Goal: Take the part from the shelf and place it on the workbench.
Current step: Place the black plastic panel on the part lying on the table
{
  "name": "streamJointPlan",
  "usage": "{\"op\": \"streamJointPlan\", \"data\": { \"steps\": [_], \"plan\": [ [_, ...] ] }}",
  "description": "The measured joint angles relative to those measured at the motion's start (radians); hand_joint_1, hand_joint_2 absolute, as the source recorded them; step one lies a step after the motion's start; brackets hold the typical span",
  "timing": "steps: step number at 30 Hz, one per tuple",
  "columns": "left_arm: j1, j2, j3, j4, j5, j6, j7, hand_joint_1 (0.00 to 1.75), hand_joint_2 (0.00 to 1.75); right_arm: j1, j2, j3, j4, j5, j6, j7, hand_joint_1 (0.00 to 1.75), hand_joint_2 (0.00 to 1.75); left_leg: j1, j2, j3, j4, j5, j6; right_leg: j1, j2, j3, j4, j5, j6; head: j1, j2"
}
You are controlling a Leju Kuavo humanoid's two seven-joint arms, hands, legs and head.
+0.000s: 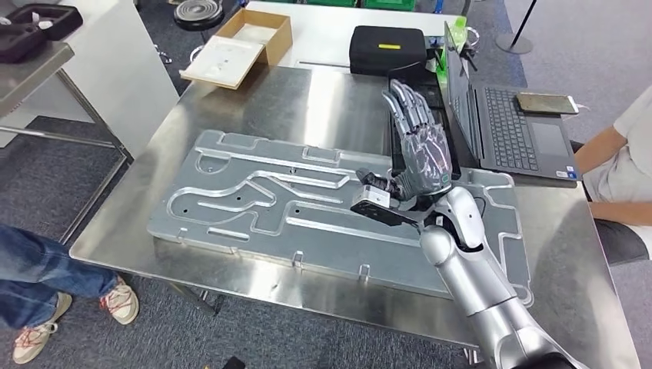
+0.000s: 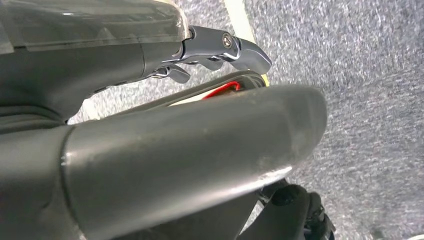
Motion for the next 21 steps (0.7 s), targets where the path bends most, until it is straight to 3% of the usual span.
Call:
{"op": "streamJointPlan", "data": {
  "steps": [2,3,4,6,8,10,12,14,16,18,19,20,21],
  "plan": [
    [0.0,0.0,0.0,0.0,0.0,0.0,0.003,0.0,0.0,0.016,0.005,0.016,-0.018,0.024,-0.01,0.0,0.0,0.0,0.0,0.016,-0.058,0.128,-0.06,-0.004,0.007,-0.02,0.0,0.0,-0.001,-0.006,0.0,0.0],
    [0.001,0.0,0.001,0.0,0.0,0.0,0.004,0.0,0.0,0.026,0.007,0.026,-0.026,0.039,-0.014,0.001,0.0,0.0,0.0,0.018,-0.076,0.168,-0.071,-0.004,0.011,-0.031,0.0,0.0,-0.002,-0.007,0.0,0.0],
    [0.003,0.0,0.002,0.0,0.0,0.001,0.006,0.0,0.0,0.036,0.01,0.036,-0.034,0.053,-0.018,0.002,0.0,0.0,0.0,0.02,-0.077,0.172,-0.063,-0.003,0.014,-0.042,0.0,0.001,-0.004,-0.009,0.0,0.0],
    [0.007,0.001,0.003,0.0,-0.002,0.003,0.009,0.0,0.0,0.051,0.018,0.058,-0.052,0.075,-0.025,0.005,0.0,0.0,-0.001,0.035,-0.025,0.073,-0.005,0.003,0.018,-0.061,0.002,0.002,-0.006,-0.009,0.0,0.0],
    [0.007,0.003,0.005,0.0,-0.005,0.005,0.01,0.0,0.0,0.059,0.024,0.078,-0.071,0.087,-0.031,0.007,0.0,0.0,-0.01,0.07,0.037,-0.049,0.035,0.013,0.023,-0.078,0.003,0.004,-0.01,-0.006,0.0,0.0],
    [0.006,0.004,0.006,0.0,-0.006,0.006,0.01,0.0,0.0,0.066,0.027,0.096,-0.085,0.093,-0.036,0.008,0.0,0.0,-0.019,0.082,0.054,-0.091,0.04,0.023,0.027,-0.095,0.006,0.004,-0.012,0.001,0.0,0.0],
    [0.009,0.004,0.008,0.0,-0.006,0.007,0.01,0.0,0.0,0.072,0.029,0.111,-0.095,0.094,-0.039,0.01,0.0,0.0,-0.016,0.06,0.055,-0.098,0.047,0.033,0.027,-0.106,0.009,0.003,-0.015,0.011,0.0,0.0],
    [0.01,0.005,0.009,0.0,-0.006,0.008,0.011,0.0,0.0,0.074,0.032,0.121,-0.104,0.094,-0.041,0.012,0.0,0.0,-0.01,0.043,0.06,-0.108,0.054,0.044,0.023,-0.076,-0.002,0.035,-0.042,0.02,0.0,0.0],
    [0.006,0.005,0.009,0.0,-0.011,0.008,0.011,0.0,0.0,0.078,0.033,0.132,-0.111,0.095,-0.043,0.014,0.0,0.0,-0.008,0.025,0.061,-0.112,0.059,0.051,0.02,-0.031,-0.05,0.142,-0.102,0.025,0.0,0.0],
    [0.005,0.005,0.009,0.0,-0.017,0.008,0.011,0.0,0.0,0.088,0.033,0.144,-0.114,0.096,-0.044,0.015,0.0,0.0,-0.009,0.004,0.06,-0.11,0.059,0.053,0.019,-0.016,-0.105,0.255,-0.141,0.027,0.001,0.0],
    [0.006,0.005,0.009,0.0,-0.019,0.008,0.012,0.0,0.0,0.093,0.033,0.148,-0.115,0.096,-0.044,0.016,0.0,0.0,-0.009,-0.008,0.06,-0.109,0.059,0.053,0.019,-0.014,-0.115,0.27,-0.135,0.027,0.001,0.0],
    [0.007,0.005,0.009,0.0,-0.019,0.008,0.012,0.0,0.0,0.096,0.033,0.152,-0.117,0.096,-0.044,0.016,0.0,0.0,-0.009,-0.02,0.06,-0.107,0.059,0.053,0.018,-0.011,-0.106,0.247,-0.11,0.026,0.001,0.0],
    [0.007,0.005,0.009,0.0,-0.02,0.008,0.012,0.0,0.0,0.096,0.033,0.155,-0.119,0.096,-0.044,0.017,0.0,0.0,-0.008,-0.032,0.061,-0.105,0.058,0.052,0.016,-0.002,-0.08,0.19,-0.073,0.025,0.001,0.0]
  ]
}}
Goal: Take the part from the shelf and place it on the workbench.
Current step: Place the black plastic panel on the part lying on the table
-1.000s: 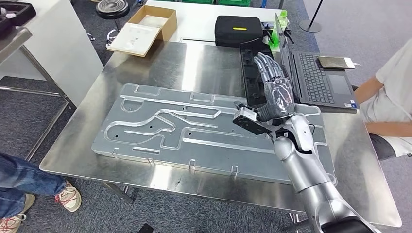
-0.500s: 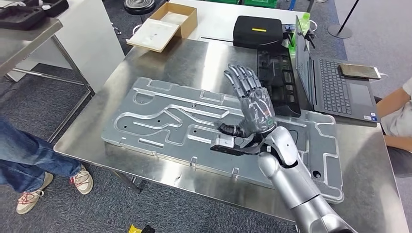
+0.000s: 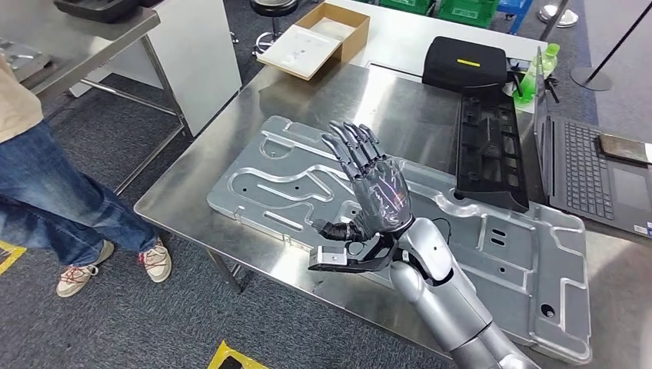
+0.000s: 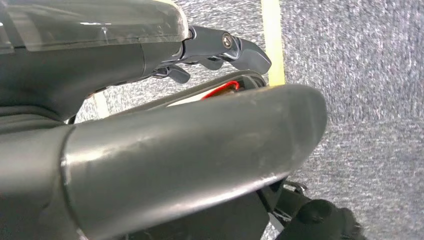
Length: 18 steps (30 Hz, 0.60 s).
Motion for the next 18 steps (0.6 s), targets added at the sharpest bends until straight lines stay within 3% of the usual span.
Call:
{"op": "streamJointPlan", "data": {
  "steps": [2,3,4,6,8,10,12,13,14,16,18],
  "plan": [
    [-0.002,-0.001,0.0,0.0,0.0,0.0,-0.001,0.0,0.0,0.0,0.0,0.006,-0.005,0.0,-0.001,0.001,0.0,0.0,0.0,-0.024,-0.003,0.006,-0.002,-0.007,-0.006,0.043,0.059,-0.127,0.053,-0.003,0.0,0.0],
    [-0.003,-0.001,0.0,0.0,0.0,0.0,-0.002,0.0,0.0,0.0,0.0,0.009,-0.007,0.0,-0.001,0.003,0.0,0.0,0.0,-0.034,-0.006,0.008,-0.002,-0.012,-0.006,0.059,0.076,-0.165,0.063,-0.004,0.0,0.0],
    [-0.003,-0.001,0.0,0.0,-0.001,-0.001,-0.002,0.0,0.0,0.0,0.0,0.011,-0.008,0.0,-0.002,0.004,0.0,0.0,0.001,-0.044,-0.01,0.009,-0.001,-0.018,-0.005,0.067,0.083,-0.18,0.062,-0.005,0.0,0.0],
    [-0.001,-0.001,0.0,0.0,-0.004,-0.002,-0.002,0.0,0.0,0.0,0.003,0.017,-0.009,0.0,-0.006,0.006,0.0,0.0,0.005,-0.058,-0.015,0.007,0.001,-0.031,-0.004,0.047,0.086,-0.186,0.065,-0.013,0.0,0.0],
    [0.001,0.0,0.0,0.0,-0.007,-0.002,-0.002,0.0,0.0,0.0,0.009,0.021,-0.012,-0.001,-0.011,0.006,0.0,0.0,0.003,-0.026,-0.029,0.035,-0.018,-0.041,-0.006,0.024,0.092,-0.195,0.069,-0.026,-0.001,0.0],
    [-0.002,0.0,0.0,0.0,-0.008,-0.003,-0.002,0.0,0.0,0.001,0.012,0.024,-0.015,-0.001,-0.014,0.006,0.0,0.0,0.003,0.029,-0.076,0.135,-0.074,-0.048,-0.004,-0.003,0.094,-0.2,0.07,-0.035,-0.002,0.0],
    [-0.003,0.0,0.0,0.0,-0.01,-0.003,-0.002,0.0,0.0,0.005,0.012,0.025,-0.015,-0.001,-0.015,0.006,0.0,0.0,0.006,0.05,-0.135,0.256,-0.123,-0.053,-0.001,-0.032,0.094,-0.2,0.068,-0.038,-0.003,0.0],
    [-0.001,0.0,0.0,0.0,-0.01,-0.003,-0.002,0.0,0.0,0.007,0.012,0.026,-0.015,-0.002,-0.016,0.006,0.0,0.0,0.007,0.055,-0.147,0.28,-0.124,-0.055,0.0,-0.047,0.094,-0.2,0.067,-0.039,-0.003,0.0],
    [0.0,0.0,0.0,0.0,-0.011,-0.004,-0.002,0.0,0.0,0.007,0.012,0.028,-0.015,-0.002,-0.016,0.006,0.0,0.0,0.008,0.059,-0.139,0.265,-0.106,-0.056,0.0,-0.06,0.094,-0.199,0.065,-0.038,-0.003,0.0],
    [0.001,0.0,0.0,0.0,-0.011,-0.004,-0.002,0.0,0.0,0.008,0.013,0.03,-0.016,-0.002,-0.016,0.006,0.0,0.0,0.006,0.087,-0.073,0.139,-0.044,-0.052,0.001,-0.084,0.098,-0.199,0.062,-0.034,-0.003,0.0],
    [-0.002,0.0,0.0,0.0,-0.011,-0.003,-0.002,0.0,0.0,0.007,0.014,0.03,-0.017,-0.002,-0.016,0.007,0.0,0.0,-0.002,0.121,-0.015,0.028,-0.01,-0.041,0.005,-0.103,0.103,-0.198,0.057,-0.026,-0.002,0.0]
  ]
}}
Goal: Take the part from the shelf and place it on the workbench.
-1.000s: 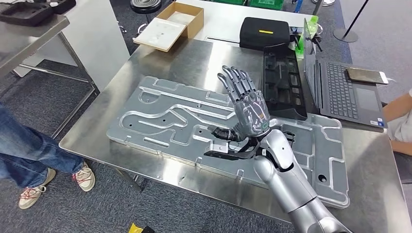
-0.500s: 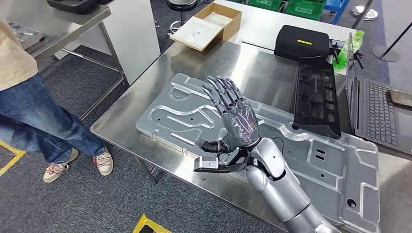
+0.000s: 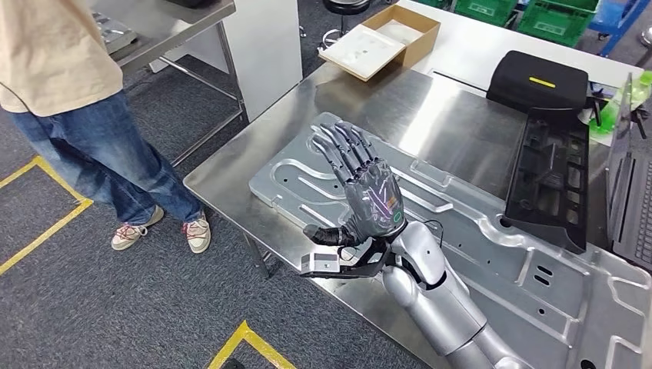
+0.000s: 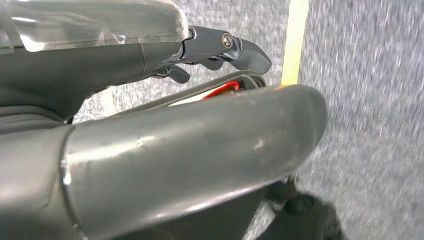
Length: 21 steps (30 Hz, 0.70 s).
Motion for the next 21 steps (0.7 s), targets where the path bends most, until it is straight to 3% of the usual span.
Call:
{"op": "streamJointPlan", "data": {
  "steps": [1,3,4,6,8,9,10,11,12,14,16,17,19,21],
  "plan": [
    [-0.001,0.0,0.0,0.0,0.0,0.0,0.0,0.0,0.0,0.0,0.0,0.0,0.0,0.0,0.0,0.0,0.0,0.0,-0.004,0.007,0.01,-0.022,0.002,0.006,0.002,-0.009,0.002,0.0,-0.002,0.005,0.0,0.0],
    [0.0,0.0,0.0,0.0,0.0,0.0,0.0,0.0,0.0,-0.001,0.001,0.001,0.0,0.0,0.0,0.0,0.0,0.0,-0.007,-0.014,0.011,-0.027,0.004,0.017,0.003,-0.027,0.008,-0.002,-0.005,0.014,0.0,0.0],
    [0.002,0.0,0.0,0.0,0.001,0.0,0.0,0.0,0.0,-0.001,0.002,0.001,-0.001,0.0,0.0,0.001,0.0,0.0,-0.006,-0.024,0.013,-0.031,0.006,0.022,0.001,-0.021,0.01,0.001,-0.009,0.02,0.0,0.0],
    [0.002,0.0,0.0,0.0,0.001,0.001,0.0,0.0,0.0,-0.002,0.003,0.002,-0.002,0.001,-0.002,0.001,0.0,0.0,0.0,-0.045,0.018,-0.04,0.013,0.033,-0.004,0.027,-0.008,0.048,-0.043,0.03,0.001,0.0],
    [-0.002,-0.001,0.0,0.0,0.0,0.001,0.0,0.0,0.0,0.0,0.002,0.002,-0.002,0.002,-0.004,0.001,0.0,0.0,0.001,-0.065,0.017,-0.041,0.016,0.04,-0.007,0.08,-0.066,0.167,-0.104,0.035,0.001,0.0],
    [-0.003,-0.001,0.0,0.0,0.0,0.001,0.001,0.0,0.0,0.002,0.001,0.002,-0.001,0.002,-0.005,0.0,0.0,0.0,0.001,-0.078,0.016,-0.04,0.016,0.041,-0.007,0.089,-0.098,0.228,-0.126,0.036,0.001,0.0],
    [-0.002,-0.001,0.0,0.0,-0.002,0.0,0.001,0.0,0.0,0.005,0.001,0.002,0.001,0.002,-0.006,0.0,0.0,0.0,0.0,-0.091,0.016,-0.039,0.016,0.042,-0.007,0.092,-0.119,0.266,-0.132,0.035,0.001,0.0],
    [-0.001,-0.001,0.0,0.0,-0.003,0.0,0.001,0.0,0.0,0.007,0.001,0.002,0.002,0.002,-0.007,0.0,0.0,0.0,0.0,-0.105,0.016,-0.037,0.015,0.041,-0.007,0.094,-0.124,0.268,-0.117,0.034,0.001,0.0],
    [-0.001,-0.001,0.0,0.0,-0.003,0.0,0.001,0.0,0.0,0.008,0.001,0.002,0.002,0.002,-0.007,0.0,0.0,0.0,0.0,-0.119,0.016,-0.035,0.015,0.041,-0.007,0.098,-0.11,0.23,-0.084,0.031,0.001,0.0],
    [-0.002,-0.003,0.0,0.0,-0.004,0.0,0.001,0.0,0.0,0.007,0.001,0.002,0.002,0.002,-0.008,0.0,0.0,0.0,0.0,-0.145,0.013,-0.028,0.012,0.036,-0.009,0.135,-0.053,0.099,-0.014,0.024,0.0,0.0],
    [-0.003,-0.005,0.0,0.0,-0.006,-0.001,0.0,0.0,0.0,0.007,0.0,0.003,0.002,0.003,-0.009,0.0,0.0,0.0,0.002,-0.168,0.006,-0.024,0.012,0.027,-0.009,0.172,-0.018,0.018,0.01,0.018,0.001,0.0],
    [-0.004,-0.006,0.0,0.0,-0.006,-0.002,0.0,0.0,0.0,0.007,0.0,0.003,0.002,0.004,-0.01,0.0,0.0,0.0,0.004,-0.179,0.002,-0.024,0.013,0.02,-0.008,0.176,-0.014,0.01,0.006,0.016,0.001,0.0],
    [-0.001,-0.007,0.0,0.0,-0.007,-0.002,0.001,0.0,0.0,0.006,0.001,0.004,0.002,0.005,-0.012,0.0,0.0,0.0,0.009,-0.192,-0.002,-0.027,0.015,0.008,-0.009,0.154,-0.009,0.0,0.008,0.009,0.001,0.0],
    [0.0,-0.007,0.0,0.0,-0.008,-0.003,0.002,0.0,0.0,0.004,0.002,0.006,0.002,0.005,-0.013,0.0,0.0,0.0,0.005,-0.148,-0.016,0.006,-0.007,-0.002,-0.013,0.128,0.002,-0.013,0.012,-0.002,-0.001,0.0]
  ]
}}
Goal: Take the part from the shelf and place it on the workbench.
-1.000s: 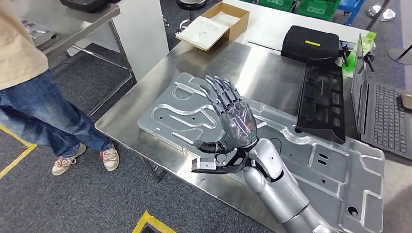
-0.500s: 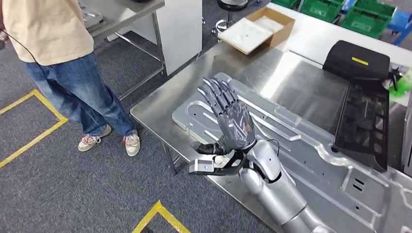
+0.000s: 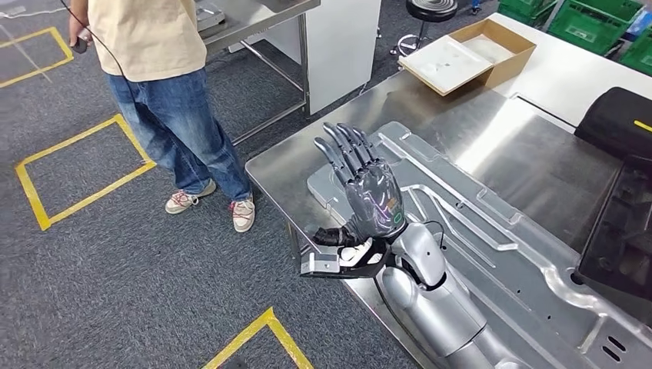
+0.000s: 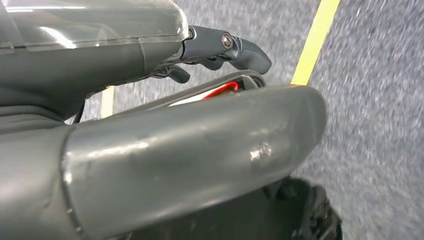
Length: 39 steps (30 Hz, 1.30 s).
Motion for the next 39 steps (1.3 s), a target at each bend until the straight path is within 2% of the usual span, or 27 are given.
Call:
{"op": "streamJointPlan", "data": {
  "steps": [2,4,5,6,7,8,10,11,13,14,15,17,19,20,21,22,24,26,28,29,31,33,34,35,36,37,39],
  "plan": [
    [-0.003,0.0,0.0,0.0,-0.001,-0.001,0.0,0.0,0.0,0.0,0.0,0.001,0.0,0.001,-0.001,0.0,0.0,0.0,0.001,0.062,-0.05,0.105,-0.055,-0.008,0.002,-0.031,0.007,-0.006,-0.001,-0.008,-0.002,0.0],
    [-0.005,0.0,0.0,0.0,-0.001,-0.001,0.0,0.0,0.0,0.002,0.0,0.002,0.0,0.003,-0.002,0.0,0.0,0.0,0.007,0.08,-0.102,0.206,-0.09,-0.015,0.005,-0.062,0.007,-0.005,-0.005,-0.012,-0.002,0.0],
    [-0.005,0.0,0.0,0.0,-0.001,-0.001,0.0,0.0,0.0,0.002,0.0,0.002,0.0,0.003,-0.002,0.0,0.0,0.0,0.009,0.083,-0.106,0.212,-0.082,-0.017,0.005,-0.076,0.008,-0.004,-0.007,-0.012,-0.002,0.0],
    [-0.005,0.0,0.0,0.0,-0.001,-0.001,0.0,0.0,0.0,0.002,0.0,0.002,0.001,0.003,-0.002,0.0,0.0,0.0,0.012,0.088,-0.093,0.186,-0.059,-0.019,0.005,-0.09,0.009,-0.002,-0.01,-0.01,-0.002,0.0],
    [-0.005,0.0,0.0,0.0,-0.001,-0.001,0.001,0.0,0.0,0.002,0.0,0.003,0.001,0.004,-0.001,0.0,0.0,0.0,0.013,0.101,-0.063,0.13,-0.026,-0.019,0.005,-0.103,0.011,-0.001,-0.013,-0.008,-0.002,0.0],
    [-0.005,0.0,0.0,0.0,-0.001,-0.002,0.001,0.0,0.0,0.002,0.0,0.003,0.001,0.004,-0.001,0.0,0.0,0.0,0.011,0.125,-0.03,0.066,0.0,-0.018,0.006,-0.114,0.013,0.002,-0.017,-0.004,-0.002,0.0],
    [-0.008,0.0,0.0,0.0,0.0,-0.002,0.0,0.0,0.0,0.001,0.0,0.003,0.001,0.003,-0.001,0.0,0.0,0.0,0.002,0.161,0.011,-0.017,0.023,-0.007,0.012,-0.133,0.017,0.006,-0.025,0.007,-0.001,0.0],
    [-0.009,0.0,0.0,0.0,0.0,-0.002,0.0,0.0,0.0,0.001,0.0,0.004,0.001,0.003,0.0,0.001,0.0,0.0,-0.003,0.165,0.014,-0.028,0.019,0.0,0.015,-0.143,0.019,0.007,-0.028,0.012,-0.001,0.0],
    [-0.008,-0.001,0.001,0.0,0.0,-0.002,0.001,0.0,0.0,0.001,0.002,0.006,0.0,-0.002,0.001,0.001,0.0,0.0,-0.002,0.143,0.015,-0.033,0.021,0.013,0.016,-0.162,0.024,0.006,-0.034,0.023,-0.001,0.0],
    [-0.006,-0.001,0.002,0.0,0.001,-0.001,0.0,0.0,0.0,0.001,0.003,0.008,0.001,-0.005,0.001,0.001,0.0,0.0,0.0,0.131,0.018,-0.038,0.023,0.018,0.014,-0.151,0.025,0.013,-0.042,0.028,0.0,0.0],
    [-0.005,-0.001,0.003,0.0,0.001,-0.001,0.0,0.0,0.0,0.001,0.004,0.009,0.001,-0.009,0.001,0.001,0.0,0.0,0.002,0.12,0.021,-0.042,0.026,0.025,0.01,-0.127,0.018,0.034,-0.058,0.033,-0.001,0.0],
    [-0.006,-0.002,0.004,0.0,0.002,0.001,-0.001,0.0,0.0,0.006,0.004,0.01,0.002,-0.014,0.0,0.0,0.0,0.0,0.004,0.098,0.023,-0.046,0.029,0.034,0.004,-0.063,-0.029,0.139,-0.114,0.04,0.0,0.0],
    [-0.007,-0.004,0.006,0.0,0.003,0.002,-0.001,0.0,0.0,0.017,0.003,0.01,0.006,-0.016,-0.001,-0.001,0.0,0.0,0.004,0.071,0.022,-0.045,0.029,0.038,0.004,-0.038,-0.094,0.259,-0.156,0.043,0.0,0.0],
    [-0.005,-0.005,0.007,0.0,0.003,0.002,-0.001,0.0,0.0,0.022,0.002,0.01,0.008,-0.018,-0.002,-0.002,0.0,0.0,0.004,0.057,0.022,-0.043,0.028,0.039,0.004,-0.035,-0.11,0.28,-0.15,0.044,0.0,0.0],
    [-0.002,-0.005,0.007,0.0,0.003,0.002,-0.001,0.0,0.0,0.026,0.001,0.01,0.01,-0.019,-0.003,-0.003,0.0,0.0,0.004,0.042,0.022,-0.04,0.027,0.038,0.003,-0.033,-0.107,0.261,-0.125,0.044,0.0,0.0],
    [0.0,-0.006,0.007,0.0,0.002,0.001,0.0,0.0,0.0,0.027,0.001,0.01,0.01,-0.021,-0.004,-0.003,0.0,0.0,0.005,0.028,0.022,-0.037,0.026,0.035,0.001,-0.028,-0.087,0.209,-0.086,0.043,0.0,0.0],
    [0.004,-0.008,0.007,0.0,-0.001,0.0,0.001,0.0,0.0,0.029,0.001,0.01,0.009,-0.025,-0.006,-0.004,0.0,0.0,0.004,0.003,0.019,-0.027,0.021,0.028,-0.007,0.012,-0.036,0.086,-0.028,0.039,0.0,0.0],
    [0.007,-0.009,0.007,0.0,-0.005,0.0,0.004,0.0,0.0,0.034,0.001,0.01,0.008,-0.027,-0.007,-0.004,0.0,0.0,0.005,-0.018,0.01,-0.023,0.022,0.017,-0.008,0.045,-0.014,0.032,-0.019,0.034,0.0,0.0],
    [0.013,-0.008,0.008,0.0,-0.009,0.006,0.009,0.0,0.0,0.039,0.002,0.01,0.006,-0.028,-0.008,-0.004,0.0,0.0,0.007,-0.037,0.004,-0.026,0.025,0.003,-0.006,0.032,-0.011,0.027,-0.018,0.024,0.0,0.0],
    [0.016,-0.006,0.008,0.0,-0.009,0.012,0.014,0.0,0.0,0.039,0.003,0.01,0.006,-0.029,-0.008,-0.004,0.0,0.0,0.007,-0.028,0.001,-0.022,0.022,-0.002,-0.007,0.021,-0.009,0.023,-0.016,0.017,0.0,0.0],
    [0.014,-0.004,0.009,0.0,-0.003,0.031,0.023,0.0,0.0,0.038,0.005,0.01,0.005,-0.029,-0.008,-0.006,0.0,0.0,0.004,0.02,-0.025,0.034,-0.012,-0.009,-0.009,-0.006,-0.004,0.016,-0.014,0.004,-0.002,0.0],
    [0.005,-0.002,0.015,0.0,0.008,0.052,0.025,0.0,0.0,0.037,0.007,0.011,0.003,-0.028,-0.007,-0.009,0.0,0.0,0.005,0.068,-0.084,0.16,-0.072,-0.015,-0.004,-0.037,-0.002,0.015,-0.016,-0.004,-0.003,0.0],
    [0.001,-0.001,0.019,0.0,0.013,0.06,0.024,0.0,0.0,0.037,0.007,0.012,0.002,-0.027,-0.006,-0.011,0.0,0.0,0.006,0.078,-0.112,0.217,-0.093,-0.017,-0.002,-0.053,-0.001,0.015,-0.017,-0.006,-0.003,0.0],
    [-0.001,0.0,0.024,0.0,0.019,0.066,0.023,0.0,0.0,0.037,0.008,0.014,0.002,-0.026,-0.005,-0.013,0.0,0.0,0.007,0.082,-0.126,0.247,-0.097,-0.019,-0.001,-0.068,0.0,0.016,-0.019,-0.007,-0.003,0.0],
    [-0.001,0.001,0.029,0.0,0.025,0.07,0.022,0.0,0.0,0.036,0.009,0.017,0.0,-0.025,-0.004,-0.016,0.0,0.0,0.007,0.086,-0.12,0.239,-0.083,-0.019,0.0,-0.081,0.002,0.016,-0.021,-0.007,-0.003,0.0],
    [0.0,0.003,0.034,0.0,0.03,0.073,0.022,0.0,0.0,0.035,0.011,0.02,-0.001,-0.024,-0.003,-0.018,0.0,0.0,0.007,0.094,-0.093,0.192,-0.053,-0.018,0.0,-0.093,0.005,0.016,-0.024,-0.006,-0.003,0.0],
    [0.0,0.006,0.042,0.0,0.036,0.076,0.021,0.0,0.0,0.031,0.018,0.026,-0.007,-0.023,-0.002,-0.019,0.0,0.0,0.0,0.132,-0.02,0.055,0.001,-0.01,0.003,-0.114,0.013,0.017,-0.03,0.0,-0.003,0.0]
  ]
}}
